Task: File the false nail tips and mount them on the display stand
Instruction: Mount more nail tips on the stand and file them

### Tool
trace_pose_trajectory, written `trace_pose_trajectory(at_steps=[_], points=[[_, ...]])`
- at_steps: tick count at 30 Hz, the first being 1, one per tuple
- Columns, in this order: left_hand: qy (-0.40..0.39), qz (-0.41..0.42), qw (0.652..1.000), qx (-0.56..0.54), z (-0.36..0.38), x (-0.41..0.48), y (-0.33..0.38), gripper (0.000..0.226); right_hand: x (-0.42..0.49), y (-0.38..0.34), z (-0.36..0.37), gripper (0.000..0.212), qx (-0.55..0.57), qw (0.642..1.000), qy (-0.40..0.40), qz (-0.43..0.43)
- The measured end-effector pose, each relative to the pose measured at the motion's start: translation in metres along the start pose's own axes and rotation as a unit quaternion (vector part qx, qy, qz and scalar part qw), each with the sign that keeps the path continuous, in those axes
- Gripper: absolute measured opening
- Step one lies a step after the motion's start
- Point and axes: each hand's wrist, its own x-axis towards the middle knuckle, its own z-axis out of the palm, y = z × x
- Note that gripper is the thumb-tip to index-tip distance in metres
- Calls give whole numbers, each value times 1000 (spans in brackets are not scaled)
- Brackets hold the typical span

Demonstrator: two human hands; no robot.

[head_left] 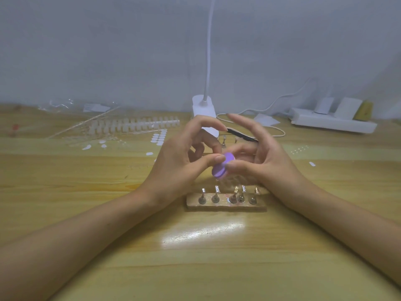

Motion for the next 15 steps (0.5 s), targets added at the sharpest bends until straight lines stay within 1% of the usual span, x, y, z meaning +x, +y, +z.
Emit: trace_pose_trajectory(at_steps=[3, 4, 6, 7, 9, 10, 11, 13, 14, 15], points=[[-8, 2, 1000, 7, 0, -1, 0, 36, 1, 0, -3, 75, 3, 998, 67, -10], [-10, 4, 1000, 10, 0, -1, 0, 36, 1, -1, -3, 75, 3, 998, 55, -2], [-7, 5, 1000, 12, 1, -1, 0, 35, 0, 0, 0, 76, 2, 1000, -12, 5], [-4, 5, 1000, 13, 1, -1, 0, 35, 0, 0, 0, 77, 2, 1000, -11, 0], [-7, 5, 1000, 14, 1, -1, 1, 34, 1, 0, -3, 76, 7, 999, 50, -11], [-8, 6, 1000, 14, 1, -1, 1, 33, 1, -1, -4, 76, 6, 998, 62, -10], [-5, 7, 1000, 14, 0, -1, 1, 33, 0, -1, -4, 76, 2, 999, 46, -3], [2, 7, 1000, 16, 0, -1, 1, 33, -1, -2, -1, 76, -4, 1000, -16, 2], [4, 7, 1000, 18, 0, -1, 1, 33, -1, -1, 0, 76, -1, 1000, -14, -5], [-1, 8, 1000, 20, 0, -1, 1, 33, 0, -1, -1, 76, 3, 1000, 16, -12]])
